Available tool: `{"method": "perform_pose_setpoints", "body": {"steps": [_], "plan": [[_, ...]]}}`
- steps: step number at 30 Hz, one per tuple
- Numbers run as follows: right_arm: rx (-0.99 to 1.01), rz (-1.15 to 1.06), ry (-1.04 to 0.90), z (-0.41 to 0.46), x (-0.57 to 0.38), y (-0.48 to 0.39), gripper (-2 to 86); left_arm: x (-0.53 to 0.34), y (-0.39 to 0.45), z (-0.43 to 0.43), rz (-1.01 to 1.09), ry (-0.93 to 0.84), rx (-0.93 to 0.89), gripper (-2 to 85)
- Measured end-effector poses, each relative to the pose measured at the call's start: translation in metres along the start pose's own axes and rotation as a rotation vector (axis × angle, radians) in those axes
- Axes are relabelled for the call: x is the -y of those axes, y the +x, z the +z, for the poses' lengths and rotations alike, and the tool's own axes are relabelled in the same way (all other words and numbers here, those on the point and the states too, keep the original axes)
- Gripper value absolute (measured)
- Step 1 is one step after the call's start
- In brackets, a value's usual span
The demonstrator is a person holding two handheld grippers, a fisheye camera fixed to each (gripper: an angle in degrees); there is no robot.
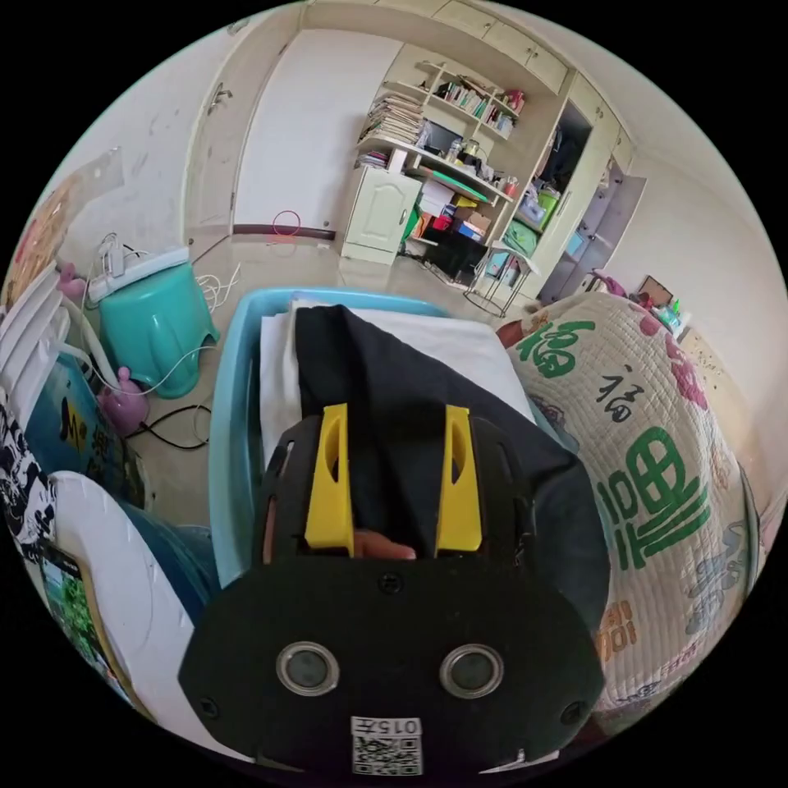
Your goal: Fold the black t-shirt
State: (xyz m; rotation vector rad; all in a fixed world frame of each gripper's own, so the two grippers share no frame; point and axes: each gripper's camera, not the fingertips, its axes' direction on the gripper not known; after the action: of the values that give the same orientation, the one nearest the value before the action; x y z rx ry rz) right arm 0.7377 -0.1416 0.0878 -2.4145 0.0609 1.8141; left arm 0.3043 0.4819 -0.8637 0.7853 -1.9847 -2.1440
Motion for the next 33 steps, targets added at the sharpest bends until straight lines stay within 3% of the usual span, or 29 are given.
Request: {"method": "perform_pose_setpoints", "body": {"steps": [5, 9, 12, 20, 27, 33], "plan": [[0.114, 0.135, -0.215, 0.069, -0.068, 0.010, -1.0, -0.012, 0.034, -0.057, 0.048, 0.113, 0.028, 19.6], [0.113, 0.153, -0.363, 0.108, -0.126, 0.012, -1.0, -0.004, 0.044, -0.040, 0.076, 0.000, 0.124, 20.9], [0.103, 0.126, -0.422, 0.126, -0.158, 0.008, -1.0, 0.002, 0.030, -0.028, 0.044, -0.079, -0.044, 17.3], [0.138, 0.072, -0.488, 0.149, -0.214, -0.003, -1.0, -0.009, 0.045, -0.080, 0.105, 0.019, -0.038, 6.5], [0.149, 0.061, -0.544, 0.162, -0.252, -0.010, -1.0, -0.015, 0.028, -0.137, 0.067, 0.101, -0.237, 3.4], [0.150, 0.057, -0.581, 0.171, -0.281, -0.020, -1.0, -0.025, 0.039, -0.178, 0.176, 0.224, -0.170, 1.7]]}}
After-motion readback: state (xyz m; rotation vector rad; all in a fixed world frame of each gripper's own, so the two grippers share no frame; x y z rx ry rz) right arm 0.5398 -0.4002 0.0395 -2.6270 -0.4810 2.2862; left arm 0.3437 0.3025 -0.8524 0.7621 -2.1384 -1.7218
